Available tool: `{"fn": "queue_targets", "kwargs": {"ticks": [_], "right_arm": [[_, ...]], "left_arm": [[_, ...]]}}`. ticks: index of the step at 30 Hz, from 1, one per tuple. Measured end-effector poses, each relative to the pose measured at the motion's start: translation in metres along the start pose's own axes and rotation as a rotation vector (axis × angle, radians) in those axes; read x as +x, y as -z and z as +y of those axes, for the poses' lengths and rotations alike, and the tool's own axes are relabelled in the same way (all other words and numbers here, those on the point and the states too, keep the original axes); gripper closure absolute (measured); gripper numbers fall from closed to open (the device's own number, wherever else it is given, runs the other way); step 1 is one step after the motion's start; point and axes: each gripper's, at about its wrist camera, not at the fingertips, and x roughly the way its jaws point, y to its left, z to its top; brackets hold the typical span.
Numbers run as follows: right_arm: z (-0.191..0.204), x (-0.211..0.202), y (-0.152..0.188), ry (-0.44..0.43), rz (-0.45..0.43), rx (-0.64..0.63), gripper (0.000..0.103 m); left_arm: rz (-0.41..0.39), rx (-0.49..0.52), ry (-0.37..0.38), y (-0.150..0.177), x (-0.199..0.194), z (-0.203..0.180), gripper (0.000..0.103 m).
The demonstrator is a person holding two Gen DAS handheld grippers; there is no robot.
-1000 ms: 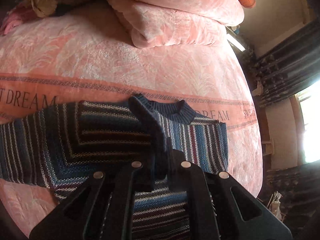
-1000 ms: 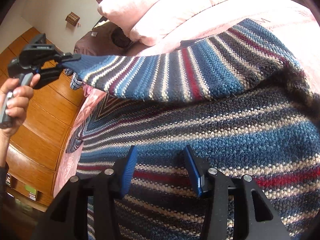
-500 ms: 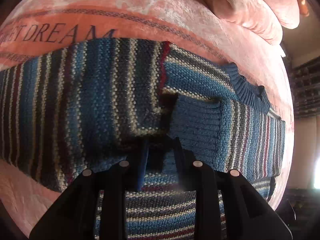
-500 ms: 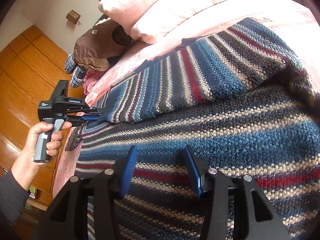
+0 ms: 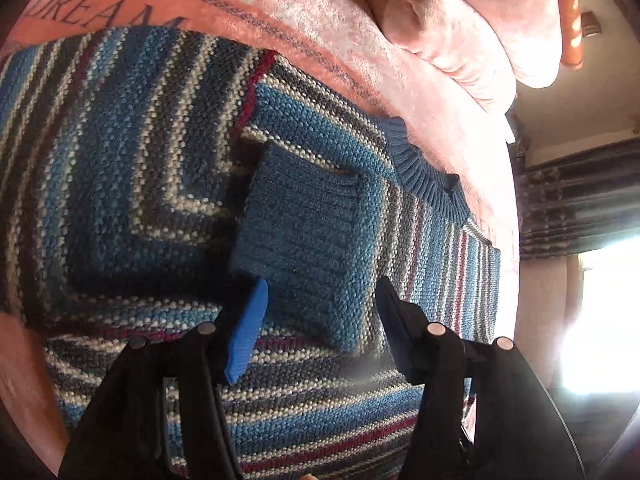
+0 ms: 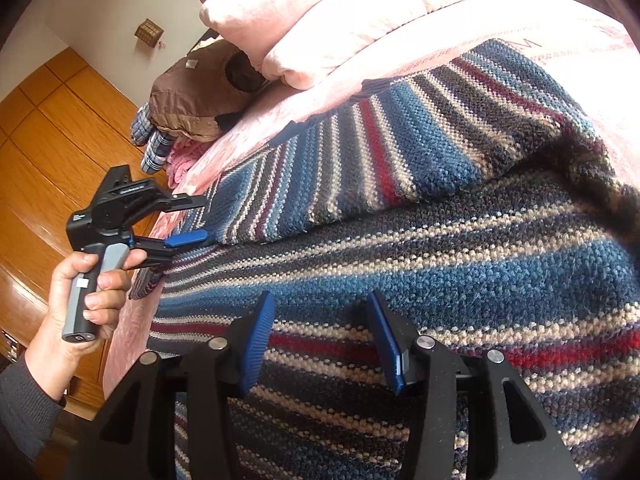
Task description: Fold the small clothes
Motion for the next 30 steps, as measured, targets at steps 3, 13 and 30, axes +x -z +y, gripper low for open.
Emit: {"fn": "queue_targets", "kwargs": {"ticks": [3, 13, 30], "right_arm": [[0.003, -0.002, 0.001, 0.009, -0.002, -0.013, 0.053], [0.029, -0.003, 0.011, 0.012, 0.013, -0.064, 0.046], [0.060, 0.023, 0.030, 0.050, 0.057, -0.138, 0.044]], "left_arm": [[-0.092, -0.026, 0.004, 0.004, -0.052, 0.027, 0.023], [-0.444, -0.339, -0.138, 0.012, -0.254, 0.237, 0.012], [-0.550, -0.622, -0.112, -0.028, -0.253, 0.383, 0.074]]}}
